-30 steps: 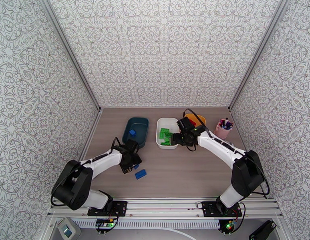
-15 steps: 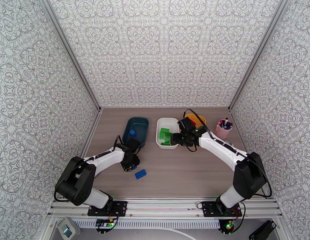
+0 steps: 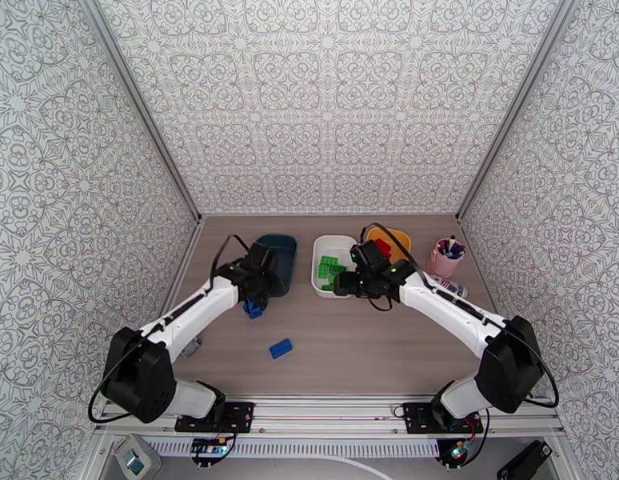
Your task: Sort the legos into containers by color
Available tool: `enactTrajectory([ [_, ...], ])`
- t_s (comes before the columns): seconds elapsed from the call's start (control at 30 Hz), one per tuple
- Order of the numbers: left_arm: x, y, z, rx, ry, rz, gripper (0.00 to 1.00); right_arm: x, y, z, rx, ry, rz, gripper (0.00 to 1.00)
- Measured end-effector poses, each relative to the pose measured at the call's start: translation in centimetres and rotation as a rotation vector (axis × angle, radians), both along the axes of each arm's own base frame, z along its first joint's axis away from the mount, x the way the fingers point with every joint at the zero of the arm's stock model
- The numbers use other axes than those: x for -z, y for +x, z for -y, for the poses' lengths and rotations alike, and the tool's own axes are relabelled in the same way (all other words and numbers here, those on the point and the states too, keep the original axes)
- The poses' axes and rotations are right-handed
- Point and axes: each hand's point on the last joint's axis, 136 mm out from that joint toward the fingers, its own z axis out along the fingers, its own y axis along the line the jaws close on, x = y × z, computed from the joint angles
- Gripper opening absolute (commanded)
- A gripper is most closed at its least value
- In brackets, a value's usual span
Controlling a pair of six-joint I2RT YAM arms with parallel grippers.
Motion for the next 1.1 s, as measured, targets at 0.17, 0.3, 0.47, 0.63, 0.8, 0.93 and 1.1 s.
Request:
enactTrajectory([
  [0.17, -0.7, 4.6, -1.8, -0.012, 0.028, 0.032, 0.7, -0.7, -1.2, -0.7, -0.009, 0.025, 0.008, 0.76],
  [0.3, -0.3, 6.4, -2.3, -0.005, 0.045, 0.027, 0.94, -1.2, -2.1, -0.8, -0.006, 0.04, 0.016, 0.77],
  [0.47, -1.3, 5.2, -1.3, 0.035, 0.053, 0.047, 0.99, -0.3, -3.3, 0.1, 0.013, 0.036, -0.001, 0.81],
  [0.63, -1.9, 0.7, -1.8, 0.046, 0.053, 0.054, 0.99, 1.2, -3.9, 0.8, 0.024, 0.011, -0.028, 0.85],
  [0.8, -0.2, -4.1, -1.7, 0.052, 0.046, 0.002, 0.99, 2.1, -4.2, 0.9, 0.021, 0.001, -0.034, 0.89],
  [0.93, 2.3, -8.1, -0.7, 0.071, 0.041, -0.076, 0.99, 2.7, -4.2, 0.9, 0.023, 0.004, -0.033, 0.9],
  [1.1, 5.3, -12.2, 0.8, 0.094, 0.043, -0.166, 0.99, 4.4, -4.7, 1.2, 0.022, -0.011, -0.051, 0.92],
])
